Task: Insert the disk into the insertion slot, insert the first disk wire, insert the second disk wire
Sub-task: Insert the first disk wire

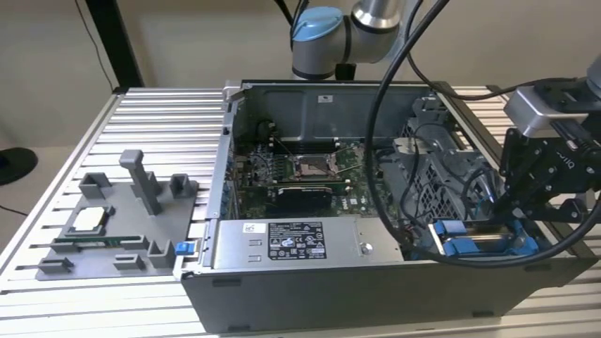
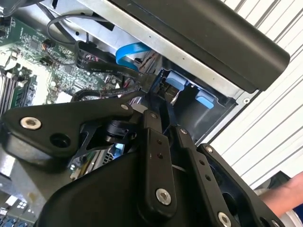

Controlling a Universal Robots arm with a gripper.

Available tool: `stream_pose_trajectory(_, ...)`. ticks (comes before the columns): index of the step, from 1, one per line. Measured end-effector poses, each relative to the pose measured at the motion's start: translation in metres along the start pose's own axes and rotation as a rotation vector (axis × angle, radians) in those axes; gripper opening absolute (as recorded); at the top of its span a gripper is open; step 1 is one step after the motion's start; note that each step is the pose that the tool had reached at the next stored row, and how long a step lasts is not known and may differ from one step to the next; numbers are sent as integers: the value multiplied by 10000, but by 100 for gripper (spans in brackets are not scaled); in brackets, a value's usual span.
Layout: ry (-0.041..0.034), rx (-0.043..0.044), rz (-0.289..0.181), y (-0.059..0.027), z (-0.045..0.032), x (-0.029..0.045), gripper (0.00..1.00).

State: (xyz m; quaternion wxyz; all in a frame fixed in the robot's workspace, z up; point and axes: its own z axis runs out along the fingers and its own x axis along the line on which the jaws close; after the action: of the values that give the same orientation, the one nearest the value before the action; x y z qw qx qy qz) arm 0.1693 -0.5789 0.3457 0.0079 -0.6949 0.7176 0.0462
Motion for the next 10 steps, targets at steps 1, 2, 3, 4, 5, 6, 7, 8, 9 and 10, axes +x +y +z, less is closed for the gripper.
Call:
stream_pose_trajectory(1, 0, 4, 0, 0, 4, 0, 0)
stream_pose_trajectory(2, 0, 7, 0, 0, 8, 1, 0)
stream_pose_trajectory(3, 0, 8, -1, 1, 13, 0, 0)
stream_pose_trajectory(4, 0, 9, 0, 4, 16, -1, 0)
stream_pose_trajectory(5, -1, 9, 0, 6, 18, -3, 0)
stream_pose_trajectory(6, -1, 9, -1, 7, 20, -7, 0)
stream_pose_trajectory(7, -1, 9, -1, 8, 22, -11, 0)
stream_pose_trajectory(8, -1, 9, -2, 8, 25, -14, 0)
stream_pose_trajectory(9, -3, 8, -1, 8, 29, -15, 0)
stream_pose_trajectory(10, -2, 9, -1, 8, 32, -17, 0)
